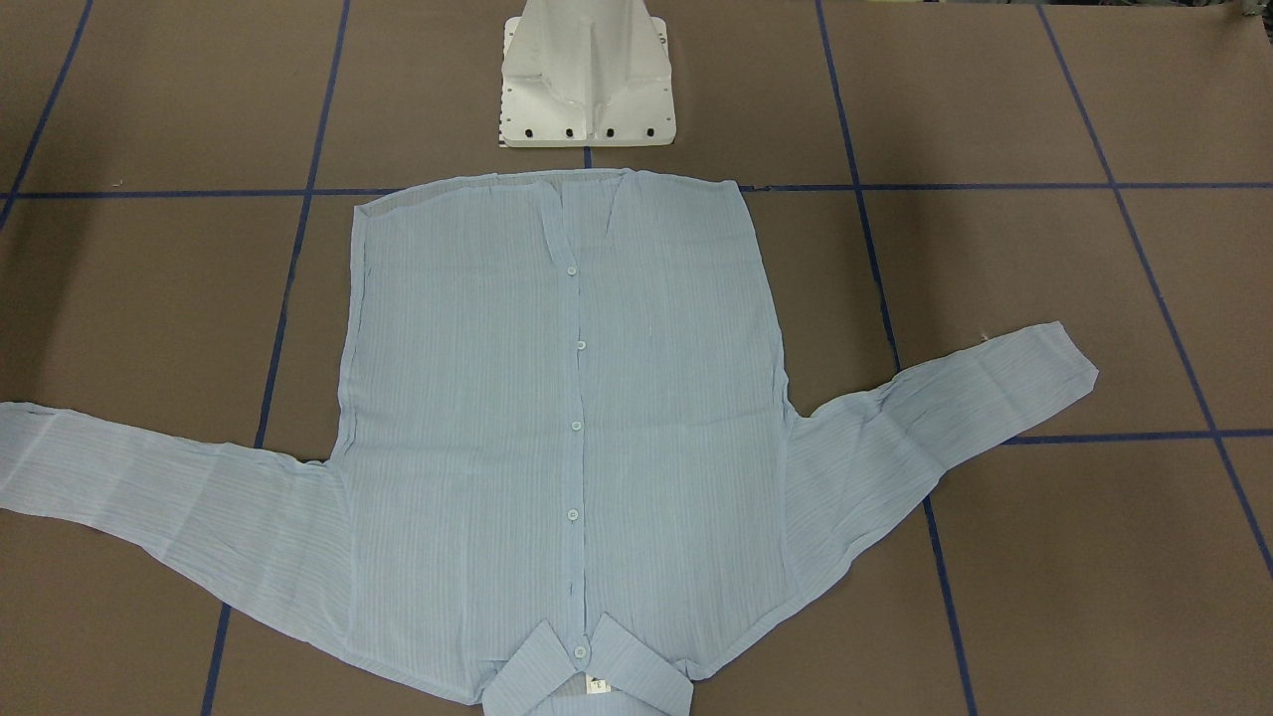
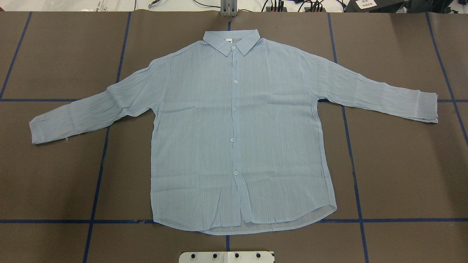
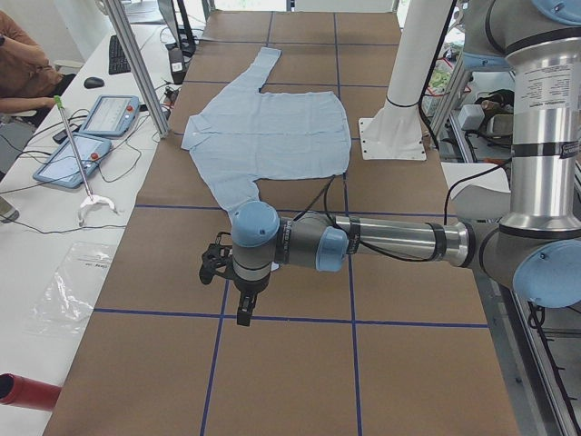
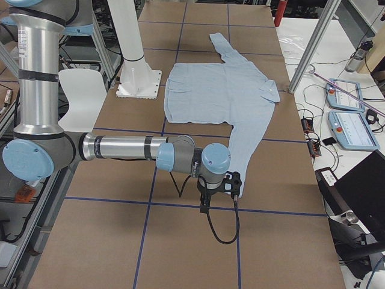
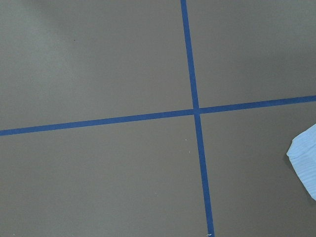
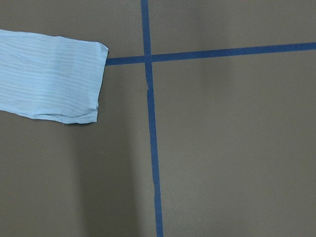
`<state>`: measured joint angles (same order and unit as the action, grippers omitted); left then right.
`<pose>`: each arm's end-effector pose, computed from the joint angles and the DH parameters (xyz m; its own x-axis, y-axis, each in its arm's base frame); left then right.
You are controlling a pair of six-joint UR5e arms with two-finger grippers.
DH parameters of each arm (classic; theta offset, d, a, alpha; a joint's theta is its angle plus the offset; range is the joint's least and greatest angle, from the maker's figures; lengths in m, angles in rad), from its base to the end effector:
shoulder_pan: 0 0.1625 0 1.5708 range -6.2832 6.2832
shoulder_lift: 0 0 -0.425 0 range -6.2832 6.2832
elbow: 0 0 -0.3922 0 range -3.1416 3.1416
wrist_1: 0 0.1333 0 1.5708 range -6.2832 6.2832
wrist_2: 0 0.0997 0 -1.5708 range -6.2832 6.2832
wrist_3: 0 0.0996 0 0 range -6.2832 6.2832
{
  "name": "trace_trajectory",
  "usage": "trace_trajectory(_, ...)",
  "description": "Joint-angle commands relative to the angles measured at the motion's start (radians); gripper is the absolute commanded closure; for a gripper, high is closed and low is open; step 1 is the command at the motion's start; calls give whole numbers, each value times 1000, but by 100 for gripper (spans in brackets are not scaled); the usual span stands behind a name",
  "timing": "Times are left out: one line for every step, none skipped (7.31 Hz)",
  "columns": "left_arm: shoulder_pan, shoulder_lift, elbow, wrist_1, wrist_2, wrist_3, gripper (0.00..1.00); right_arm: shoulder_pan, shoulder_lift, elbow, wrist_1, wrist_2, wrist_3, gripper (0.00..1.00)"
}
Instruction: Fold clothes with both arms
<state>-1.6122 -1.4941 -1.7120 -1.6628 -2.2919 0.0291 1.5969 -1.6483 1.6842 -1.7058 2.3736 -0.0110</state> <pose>-0.0869 -0.4658 0.6193 0.7556 0.1004 -0.6473 0.0189 0.9844 0.1748 0.0734 -0.4496 0.6509 0.6928 0.0783 0.7168 -0.0183 0.9957 -0.0911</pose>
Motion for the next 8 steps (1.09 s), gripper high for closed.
trace_trajectory(0,-2,0,0,0,0,0,0,2,6,-2,4,2,0)
trace_trajectory(0,-2,-1,0,0,-2,0,0,4,5,-2,4,3,0)
trace_trajectory(2,-2,-1,-2,0,0,0,0,4,8,0,4,3,0)
trace_trajectory(2,-9,0,-6,0,2,0,0,10,5,0,4,5,0)
trace_trajectory(3,-24,-5,-52,-4,9,0,0,19,6,17,6,3,0)
trace_trajectory(3,-28,-2,-130,-15,6,0,-2,45,2,149,3,6,0)
trace_trajectory(12,-37,14,-144,-11,-3,0,-2,24,-9,222,13,9,0)
trace_trajectory(14,-23,20,-149,-9,0,0,-12,22,-38,241,15,9,0)
